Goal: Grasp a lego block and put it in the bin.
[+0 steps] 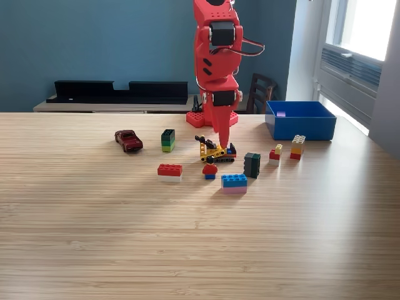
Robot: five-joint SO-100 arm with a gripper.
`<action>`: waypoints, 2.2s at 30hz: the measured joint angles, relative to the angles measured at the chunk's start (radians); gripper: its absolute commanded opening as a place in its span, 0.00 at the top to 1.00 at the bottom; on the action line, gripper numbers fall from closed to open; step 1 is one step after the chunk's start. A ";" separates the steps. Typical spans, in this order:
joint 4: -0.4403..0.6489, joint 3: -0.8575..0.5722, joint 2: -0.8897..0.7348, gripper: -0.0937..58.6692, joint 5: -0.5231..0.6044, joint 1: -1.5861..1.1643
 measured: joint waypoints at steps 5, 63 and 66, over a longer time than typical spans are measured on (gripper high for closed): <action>-0.123 0.038 0.000 0.52 -0.012 0.012; 0.446 -0.687 0.025 1.00 0.089 -0.279; 0.446 -0.655 0.025 1.00 0.109 -0.426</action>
